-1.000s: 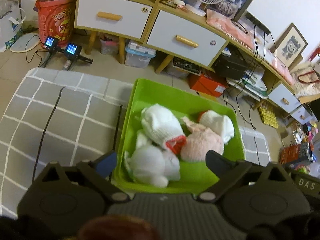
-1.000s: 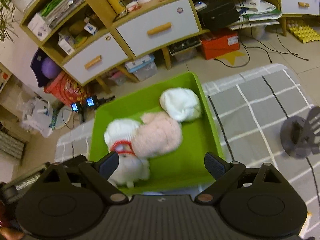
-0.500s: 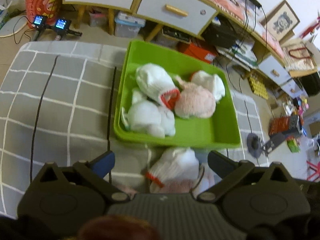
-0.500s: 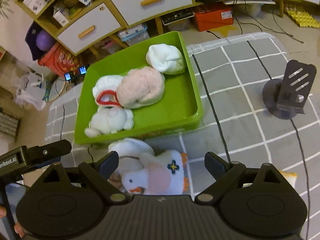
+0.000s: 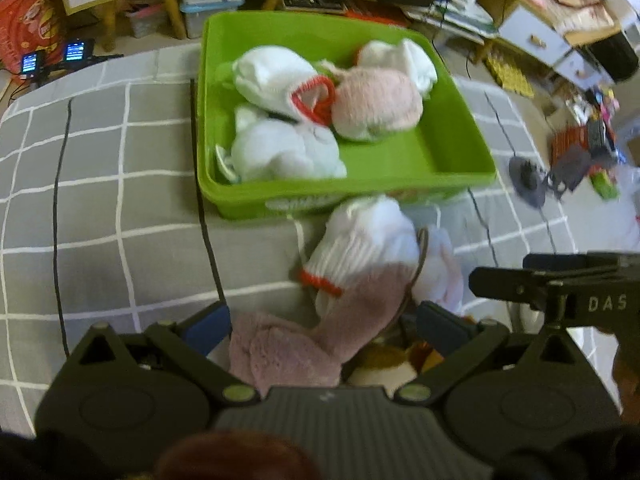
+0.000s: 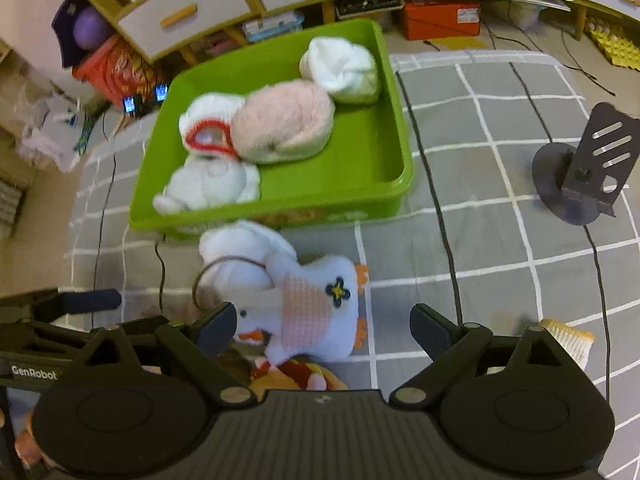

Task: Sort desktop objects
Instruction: 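Move both tools back over the remaining plush toys, then grasp the mauve plush with the left tool while the right tool grasps the brown bear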

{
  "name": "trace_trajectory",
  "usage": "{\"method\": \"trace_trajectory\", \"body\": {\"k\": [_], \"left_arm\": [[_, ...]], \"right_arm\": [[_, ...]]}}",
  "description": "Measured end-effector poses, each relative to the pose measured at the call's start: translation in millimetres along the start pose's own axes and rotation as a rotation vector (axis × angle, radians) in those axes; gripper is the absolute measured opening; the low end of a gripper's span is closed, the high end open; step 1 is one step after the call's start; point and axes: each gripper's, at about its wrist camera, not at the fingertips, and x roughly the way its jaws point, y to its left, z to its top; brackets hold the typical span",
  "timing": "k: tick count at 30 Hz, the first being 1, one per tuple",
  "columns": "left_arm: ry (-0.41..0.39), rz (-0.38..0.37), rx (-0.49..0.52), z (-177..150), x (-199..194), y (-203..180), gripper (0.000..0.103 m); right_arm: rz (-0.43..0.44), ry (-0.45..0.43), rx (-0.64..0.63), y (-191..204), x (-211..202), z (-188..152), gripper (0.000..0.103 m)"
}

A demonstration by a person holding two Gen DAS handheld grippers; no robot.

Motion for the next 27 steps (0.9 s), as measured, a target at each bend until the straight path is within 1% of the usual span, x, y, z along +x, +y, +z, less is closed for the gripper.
{"method": "trace_trajectory", "body": {"k": [4,7,12,17,19,24,27], "left_arm": [[0.034,-0.009,0.036,-6.2,6.4,1.5,0.102],[0.057,0.004,0.051,-11.2,13.1,3.5,0.102],[0.094,0.014,0.044,-16.3,23.6,7.9,0.102],[0.103,0.003,0.032,-19.4,27.0,14.3,0.101],[0.103,-0.002,0.023,-20.4,27.1,17.0,0.097],[0.118,0.004,0.022,-21.9,29.3,18.1,0.093],[0.116,0.01,0.016,-22.3,29.6,19.9,0.085]], "right_arm": [[0.02,0.03,-0.01,0.1,3.1,-5.2,0.094],[0.04,0.07,-0.018,-0.8,8.0,-11.3,0.094],[0.057,0.141,-0.015,-6.3,23.0,-26.0,0.094],[0.116,0.186,0.039,-16.4,32.9,-37.9,0.096],[0.127,0.187,0.054,-18.4,33.5,-40.0,0.096],[0.166,0.209,0.103,-21.7,38.5,-42.3,0.096],[0.174,0.224,0.105,-17.4,44.3,-43.8,0.096]]}}
